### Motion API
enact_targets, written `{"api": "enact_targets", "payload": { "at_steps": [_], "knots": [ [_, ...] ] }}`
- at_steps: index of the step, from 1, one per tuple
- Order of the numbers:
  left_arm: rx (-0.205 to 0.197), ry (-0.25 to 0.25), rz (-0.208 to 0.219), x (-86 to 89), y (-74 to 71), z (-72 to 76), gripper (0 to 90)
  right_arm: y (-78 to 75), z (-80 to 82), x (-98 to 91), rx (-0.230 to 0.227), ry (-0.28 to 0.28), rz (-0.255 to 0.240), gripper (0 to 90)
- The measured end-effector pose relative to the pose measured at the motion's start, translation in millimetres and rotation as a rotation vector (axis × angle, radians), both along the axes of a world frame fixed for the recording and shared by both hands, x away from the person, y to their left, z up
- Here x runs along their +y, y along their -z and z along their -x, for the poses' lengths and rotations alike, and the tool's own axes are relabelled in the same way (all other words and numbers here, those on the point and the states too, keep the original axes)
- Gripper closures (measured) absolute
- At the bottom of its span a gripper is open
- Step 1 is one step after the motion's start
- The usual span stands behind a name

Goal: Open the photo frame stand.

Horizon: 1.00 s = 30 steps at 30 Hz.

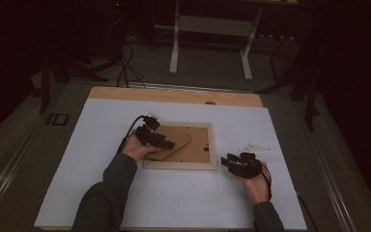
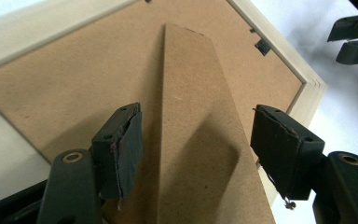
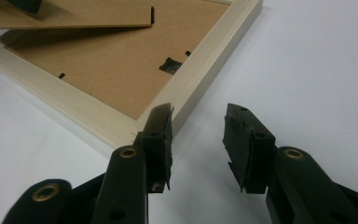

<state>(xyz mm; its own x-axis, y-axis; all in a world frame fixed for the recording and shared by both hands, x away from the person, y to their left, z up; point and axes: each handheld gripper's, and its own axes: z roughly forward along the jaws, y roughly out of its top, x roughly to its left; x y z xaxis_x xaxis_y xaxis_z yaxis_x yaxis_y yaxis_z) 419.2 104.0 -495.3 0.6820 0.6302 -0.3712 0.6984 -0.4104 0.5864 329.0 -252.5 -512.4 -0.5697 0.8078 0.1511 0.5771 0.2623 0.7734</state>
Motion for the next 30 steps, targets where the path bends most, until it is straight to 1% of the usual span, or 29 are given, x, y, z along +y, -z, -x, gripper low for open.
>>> {"api": "enact_targets", "payload": {
  "at_steps": [6, 9, 11, 15, 16, 19, 23, 30],
  "knots": [
    [0.018, 0.021, -0.003, -4.0, 2.4, -2.3, 35.6, -1.0, 0.7, 0.7, -0.004, 0.0, -0.001, 61.2],
    [0.035, 0.036, -0.017, -6.2, 5.2, -2.6, 35.7, -0.8, 0.6, -0.2, -0.001, 0.001, -0.002, 61.2],
    [0.039, 0.045, -0.023, -7.6, 6.6, -2.5, 35.9, -0.4, 0.2, -0.1, -0.001, 0.0, 0.001, 61.2],
    [0.032, 0.055, -0.036, -9.5, 6.9, -1.9, 36.7, 0.4, 0.0, 1.1, -0.001, -0.005, 0.006, 61.2],
    [0.027, 0.055, -0.039, -9.7, 6.8, -1.6, 37.6, 0.3, 0.0, 1.2, -0.001, -0.006, 0.006, 61.2],
    [0.029, 0.062, -0.041, -10.2, 6.8, -1.7, 41.3, 0.0, 0.1, 1.1, -0.002, -0.005, 0.006, 61.2],
    [0.021, 0.063, -0.055, -11.6, 6.8, -0.7, 42.0, -0.8, 0.3, 0.1, -0.002, -0.001, 0.003, 61.1],
    [-0.01, 0.067, -0.075, -13.5, 5.3, 1.8, 42.2, -1.3, 0.1, -1.1, -0.002, 0.002, -0.001, 61.2]
  ]
}}
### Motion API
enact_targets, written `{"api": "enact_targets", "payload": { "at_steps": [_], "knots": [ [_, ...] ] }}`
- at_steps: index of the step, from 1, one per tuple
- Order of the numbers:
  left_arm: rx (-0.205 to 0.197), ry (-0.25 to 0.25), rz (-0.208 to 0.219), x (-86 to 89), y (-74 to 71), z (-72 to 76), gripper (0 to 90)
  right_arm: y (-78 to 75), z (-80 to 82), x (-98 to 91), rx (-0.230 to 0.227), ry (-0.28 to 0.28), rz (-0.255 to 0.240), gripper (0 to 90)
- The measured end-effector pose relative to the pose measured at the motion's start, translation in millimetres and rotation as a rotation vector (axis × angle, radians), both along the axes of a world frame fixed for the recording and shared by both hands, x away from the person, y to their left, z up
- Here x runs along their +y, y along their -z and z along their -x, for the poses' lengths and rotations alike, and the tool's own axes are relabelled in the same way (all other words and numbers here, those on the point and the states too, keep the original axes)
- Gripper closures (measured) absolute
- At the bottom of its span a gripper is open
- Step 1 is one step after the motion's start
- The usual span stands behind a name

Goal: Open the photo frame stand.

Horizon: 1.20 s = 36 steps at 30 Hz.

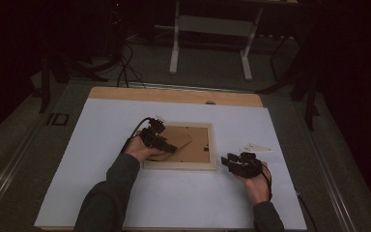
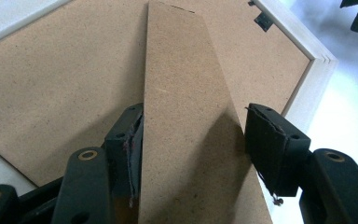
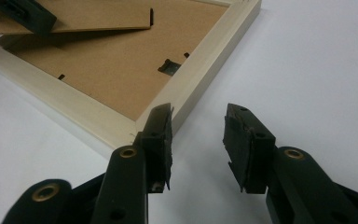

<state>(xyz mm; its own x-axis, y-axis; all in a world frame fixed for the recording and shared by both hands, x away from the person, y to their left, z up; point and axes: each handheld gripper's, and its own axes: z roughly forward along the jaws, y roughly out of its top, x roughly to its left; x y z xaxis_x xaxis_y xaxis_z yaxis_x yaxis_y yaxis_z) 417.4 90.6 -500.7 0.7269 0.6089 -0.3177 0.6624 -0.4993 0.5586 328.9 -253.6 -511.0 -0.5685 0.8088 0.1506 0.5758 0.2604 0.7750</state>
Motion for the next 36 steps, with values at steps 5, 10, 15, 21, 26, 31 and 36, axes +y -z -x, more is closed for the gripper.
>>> {"api": "enact_targets", "payload": {
  "at_steps": [5, 10, 15, 21, 26, 31, 36],
  "knots": [
    [-0.01, -0.002, -0.003, -0.5, -1.0, 1.1, 42.2, 1.0, -0.2, -0.1, 0.002, 0.001, 0.001, 61.2],
    [0.007, -0.004, 0.02, 1.5, 0.3, -0.3, 42.0, 1.9, -0.3, 0.7, 0.005, -0.001, 0.002, 61.1],
    [0.009, -0.004, 0.026, 2.0, 0.1, -0.7, 41.4, 1.8, -0.5, 0.1, 0.006, 0.001, 0.001, 61.2],
    [0.011, -0.001, 0.021, 1.9, 0.6, -1.0, 40.8, 1.9, -0.4, -0.2, 0.005, 0.002, 0.0, 61.2],
    [0.006, 0.003, 0.004, 0.6, 0.7, -0.2, 40.8, 2.0, -0.5, 0.0, 0.007, 0.0, 0.002, 61.1],
    [0.007, 0.007, 0.003, 0.7, 0.8, -0.1, 40.4, 2.1, -0.5, 0.6, 0.007, -0.001, 0.002, 61.2],
    [0.006, 0.009, 0.004, 0.3, 1.1, 0.1, 39.6, 2.3, -0.6, 0.7, 0.007, -0.002, 0.004, 61.1]
  ]
}}
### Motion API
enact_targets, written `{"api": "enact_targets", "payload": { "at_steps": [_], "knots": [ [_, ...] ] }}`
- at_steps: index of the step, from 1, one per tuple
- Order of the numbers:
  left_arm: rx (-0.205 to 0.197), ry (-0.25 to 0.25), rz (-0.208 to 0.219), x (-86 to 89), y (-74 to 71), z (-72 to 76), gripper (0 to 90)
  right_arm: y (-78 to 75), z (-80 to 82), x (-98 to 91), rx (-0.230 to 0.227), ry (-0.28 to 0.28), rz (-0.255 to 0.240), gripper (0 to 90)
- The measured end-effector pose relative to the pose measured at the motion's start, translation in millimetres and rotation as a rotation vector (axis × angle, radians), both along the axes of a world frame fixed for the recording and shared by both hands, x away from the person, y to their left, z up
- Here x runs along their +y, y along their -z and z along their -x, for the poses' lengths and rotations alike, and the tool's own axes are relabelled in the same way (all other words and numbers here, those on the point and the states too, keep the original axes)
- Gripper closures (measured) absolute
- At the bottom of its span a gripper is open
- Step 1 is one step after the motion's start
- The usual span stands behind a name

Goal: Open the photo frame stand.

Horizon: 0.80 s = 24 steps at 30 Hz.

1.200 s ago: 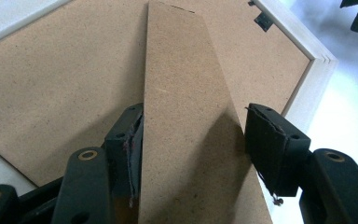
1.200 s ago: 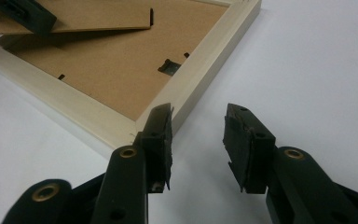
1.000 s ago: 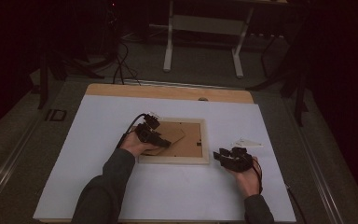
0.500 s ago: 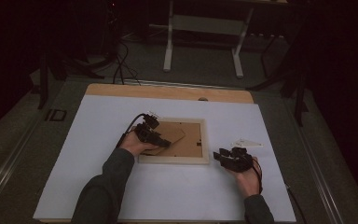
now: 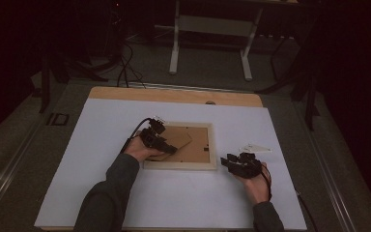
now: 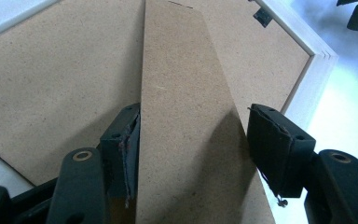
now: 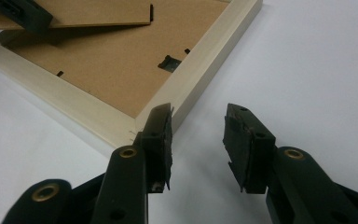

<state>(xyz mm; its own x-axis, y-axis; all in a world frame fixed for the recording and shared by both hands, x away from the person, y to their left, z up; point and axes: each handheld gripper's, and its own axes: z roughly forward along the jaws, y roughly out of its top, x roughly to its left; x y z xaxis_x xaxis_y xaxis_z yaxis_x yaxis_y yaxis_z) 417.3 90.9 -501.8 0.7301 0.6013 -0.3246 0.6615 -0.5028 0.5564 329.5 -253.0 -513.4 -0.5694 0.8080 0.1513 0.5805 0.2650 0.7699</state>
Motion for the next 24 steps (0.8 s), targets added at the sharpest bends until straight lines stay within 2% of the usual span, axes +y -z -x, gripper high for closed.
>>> {"api": "enact_targets", "payload": {
  "at_steps": [10, 17, 24],
  "knots": [
    [-0.014, 0.005, -0.037, -2.4, 0.1, 1.6, 40.0, 0.2, -0.2, 0.5, 0.001, -0.003, 0.001, 61.0],
    [-0.042, 0.006, -0.073, -5.8, -0.2, 4.6, 40.4, 0.4, -0.4, 1.7, 0.005, -0.007, 0.005, 60.9],
    [-0.083, 0.0, -0.077, -7.2, -2.6, 8.1, 40.5, -1.5, -2.4, 4.6, 0.002, -0.017, 0.018, 60.9]
  ]
}}
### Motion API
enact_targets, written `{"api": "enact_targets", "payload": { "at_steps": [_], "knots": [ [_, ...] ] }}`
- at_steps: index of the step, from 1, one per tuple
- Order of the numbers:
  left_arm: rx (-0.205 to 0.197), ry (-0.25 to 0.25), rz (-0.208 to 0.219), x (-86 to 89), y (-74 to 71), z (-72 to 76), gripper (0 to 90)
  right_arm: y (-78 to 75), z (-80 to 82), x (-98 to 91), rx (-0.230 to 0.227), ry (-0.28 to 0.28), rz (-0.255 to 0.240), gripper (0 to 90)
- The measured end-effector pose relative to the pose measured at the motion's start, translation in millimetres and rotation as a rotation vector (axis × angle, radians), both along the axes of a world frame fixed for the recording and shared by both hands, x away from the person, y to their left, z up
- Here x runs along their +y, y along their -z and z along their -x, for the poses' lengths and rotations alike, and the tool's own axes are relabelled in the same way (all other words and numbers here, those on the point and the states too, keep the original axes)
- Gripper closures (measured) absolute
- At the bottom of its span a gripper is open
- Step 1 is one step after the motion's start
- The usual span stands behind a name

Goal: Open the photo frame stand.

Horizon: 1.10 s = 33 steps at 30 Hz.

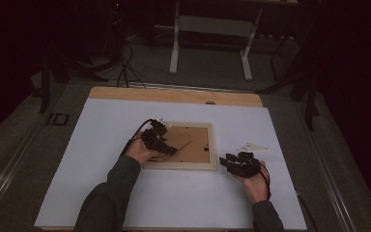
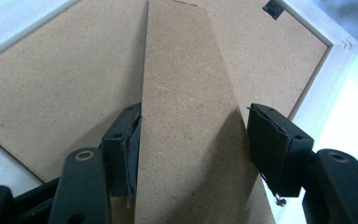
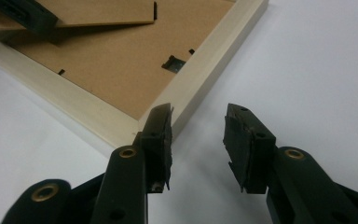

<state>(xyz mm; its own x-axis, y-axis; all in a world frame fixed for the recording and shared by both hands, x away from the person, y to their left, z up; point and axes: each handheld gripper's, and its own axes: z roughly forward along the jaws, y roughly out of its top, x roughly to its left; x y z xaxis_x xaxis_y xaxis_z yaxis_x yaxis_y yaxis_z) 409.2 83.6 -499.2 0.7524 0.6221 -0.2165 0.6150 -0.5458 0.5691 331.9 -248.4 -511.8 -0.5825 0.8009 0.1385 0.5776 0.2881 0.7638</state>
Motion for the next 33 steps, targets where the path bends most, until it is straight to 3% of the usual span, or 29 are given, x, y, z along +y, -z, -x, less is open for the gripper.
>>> {"api": "enact_targets", "payload": {
  "at_steps": [8, 23, 31, 33],
  "knots": [
    [-0.032, -0.012, -0.005, -2.0, -1.5, 3.1, 40.6, -6.0, -5.6, 3.9, -0.007, -0.012, 0.019, 60.7],
    [-0.118, -0.016, -0.024, -4.2, -5.9, 16.1, 40.6, -22.4, -30.6, 7.2, 0.008, -0.016, 0.019, 60.5],
    [-0.16, -0.024, -0.03, -5.4, -8.8, 23.6, 40.5, -23.5, -40.2, 11.1, 0.026, -0.016, 0.038, 60.2],
    [-0.188, -0.023, -0.034, -5.4, -9.6, 27.9, 40.5, -24.1, -42.8, 10.7, 0.031, -0.013, 0.037, 60.0]
  ]
}}
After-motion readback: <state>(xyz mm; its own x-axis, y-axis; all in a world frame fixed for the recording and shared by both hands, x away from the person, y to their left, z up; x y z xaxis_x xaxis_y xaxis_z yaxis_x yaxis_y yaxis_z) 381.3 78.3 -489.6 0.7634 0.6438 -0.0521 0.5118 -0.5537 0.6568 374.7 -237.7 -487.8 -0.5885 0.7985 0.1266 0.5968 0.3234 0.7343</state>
